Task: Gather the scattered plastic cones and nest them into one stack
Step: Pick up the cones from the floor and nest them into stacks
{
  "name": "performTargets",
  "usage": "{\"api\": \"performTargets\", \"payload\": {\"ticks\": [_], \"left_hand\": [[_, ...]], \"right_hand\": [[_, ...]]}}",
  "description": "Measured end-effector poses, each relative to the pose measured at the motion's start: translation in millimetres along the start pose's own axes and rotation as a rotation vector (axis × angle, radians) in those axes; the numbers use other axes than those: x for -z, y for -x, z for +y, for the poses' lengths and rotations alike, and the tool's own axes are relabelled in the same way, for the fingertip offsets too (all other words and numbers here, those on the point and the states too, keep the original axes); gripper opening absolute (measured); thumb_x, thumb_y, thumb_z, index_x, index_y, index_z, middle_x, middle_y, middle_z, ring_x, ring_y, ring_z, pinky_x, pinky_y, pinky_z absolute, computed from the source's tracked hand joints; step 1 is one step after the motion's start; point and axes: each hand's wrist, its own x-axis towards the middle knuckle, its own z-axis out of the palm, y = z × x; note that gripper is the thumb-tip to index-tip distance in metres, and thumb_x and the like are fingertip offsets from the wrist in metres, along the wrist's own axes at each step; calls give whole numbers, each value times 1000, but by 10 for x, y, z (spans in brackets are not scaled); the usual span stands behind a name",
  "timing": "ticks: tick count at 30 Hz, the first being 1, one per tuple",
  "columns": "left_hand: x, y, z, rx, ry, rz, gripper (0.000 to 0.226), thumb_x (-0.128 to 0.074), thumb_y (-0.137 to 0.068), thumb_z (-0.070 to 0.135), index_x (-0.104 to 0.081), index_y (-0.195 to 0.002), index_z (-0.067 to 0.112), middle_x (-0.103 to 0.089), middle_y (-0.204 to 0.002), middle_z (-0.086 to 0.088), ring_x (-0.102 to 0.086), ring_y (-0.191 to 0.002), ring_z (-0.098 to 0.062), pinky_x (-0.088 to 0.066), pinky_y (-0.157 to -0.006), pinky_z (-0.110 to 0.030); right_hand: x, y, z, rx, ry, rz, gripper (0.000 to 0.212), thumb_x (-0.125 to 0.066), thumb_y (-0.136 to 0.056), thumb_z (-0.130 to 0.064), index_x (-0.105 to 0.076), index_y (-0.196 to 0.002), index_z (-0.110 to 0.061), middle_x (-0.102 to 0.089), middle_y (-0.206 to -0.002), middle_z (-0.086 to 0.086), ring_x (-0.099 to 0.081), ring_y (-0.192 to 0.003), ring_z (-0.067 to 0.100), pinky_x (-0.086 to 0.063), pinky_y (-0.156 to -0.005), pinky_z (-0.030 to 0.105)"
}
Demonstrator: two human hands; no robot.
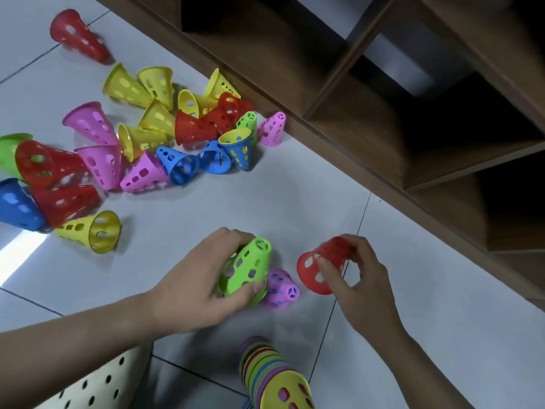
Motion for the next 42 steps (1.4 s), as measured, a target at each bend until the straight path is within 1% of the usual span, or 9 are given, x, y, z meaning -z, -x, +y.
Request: {"api": "performTargets", "payload": {"ticks": [9, 12, 17, 22, 27, 31, 34, 37, 42], "left_hand": [[-255, 102, -244, -65, -218, -263, 35, -63, -85, 43, -58, -114, 25, -60, -105, 12, -56, -100, -11, -43, -90, -25], [-215, 139, -327, -67, -219, -300, 39, -62, -85, 47, -57, -118, 26, -60, -114, 13, -56, -110, -11, -43, -96, -28], [-44, 97, -410, -67, -255, -242, 49, -55, -92, 62, -59, -121, 23, -61, -117, 9, -56, -112, -13, -43, -99, -33], [290, -182, -722, -100, -552, -114, 47, -46, -97, 52, -62, -117, 12, -61, -122, -8, -56, -113, -30, -42, -97, -44], [688, -552, -1077, 176, -841, 115, 65, -48, -89, 48, -46, -137, 4, -43, -142, -26, -44, -124, -44, -35, -101, -52], [943, -779, -1372, 298, -981, -110, 97, -69, -82, 49, -21, -155, 6, -32, -155, -23, -36, -137, -41, -35, -110, -50], [995, -848, -1505, 302, -1112, -249, 93, -70, -81, 49, -26, -152, 9, -46, -144, -14, -45, -128, -34, -39, -102, -43], [957, -833, -1496, 225, -1192, -261, 66, -64, -84, 44, -41, -140, 17, -56, -123, -7, -51, -112, -31, -39, -90, -40], [811, -730, -1454, 58, -1137, -283, 51, -67, -77, 50, -56, -116, 20, -64, -94, -2, -58, -93, -29, -38, -90, -43]], "right_hand": [[-176, 309, 107, 36, -14, -134, 33, -78, -84, -25, -58, -110, -30, -67, -110, -15, -63, -109, 10, -52, -89, 25], [-233, 280, 190, 69, 75, -224, 33, -75, -84, -37, -59, -113, -31, -64, -114, -16, -60, -115, 9, -49, -95, 26], [-313, 78, 209, 102, 110, -227, 22, -64, -86, -45, -60, -105, -34, -66, -104, -19, -62, -108, 5, -49, -92, 25], [-536, -493, 178, 106, 11, -185, 25, -70, -87, -33, -63, -108, -23, -68, -96, -10, -66, -94, 7, -52, -87, 30], [-988, -1302, 155, 94, -55, -132, 52, -79, -83, -30, -53, -126, -21, -59, -112, -3, -62, -90, 18, -55, -80, 37], [-1353, -1870, 27, 13, -36, -154, 68, -81, -82, -31, -47, -138, -14, -53, -128, 4, -56, -104, 17, -51, -94, 37], [-1585, -2127, -125, -31, -94, -163, 66, -83, -80, -27, -50, -135, -11, -59, -125, 2, -58, -106, 14, -50, -94, 29], [-1764, -2233, -203, -36, -132, -143, 51, -82, -78, -17, -54, -121, -10, -67, -109, 0, -63, -91, 12, -49, -71, 12], [-1846, -2275, -220, -70, -172, -89, 45, -82, -78, -12, -56, -115, -9, -70, -103, 2, -64, -81, 9, -44, -67, 17]]}}
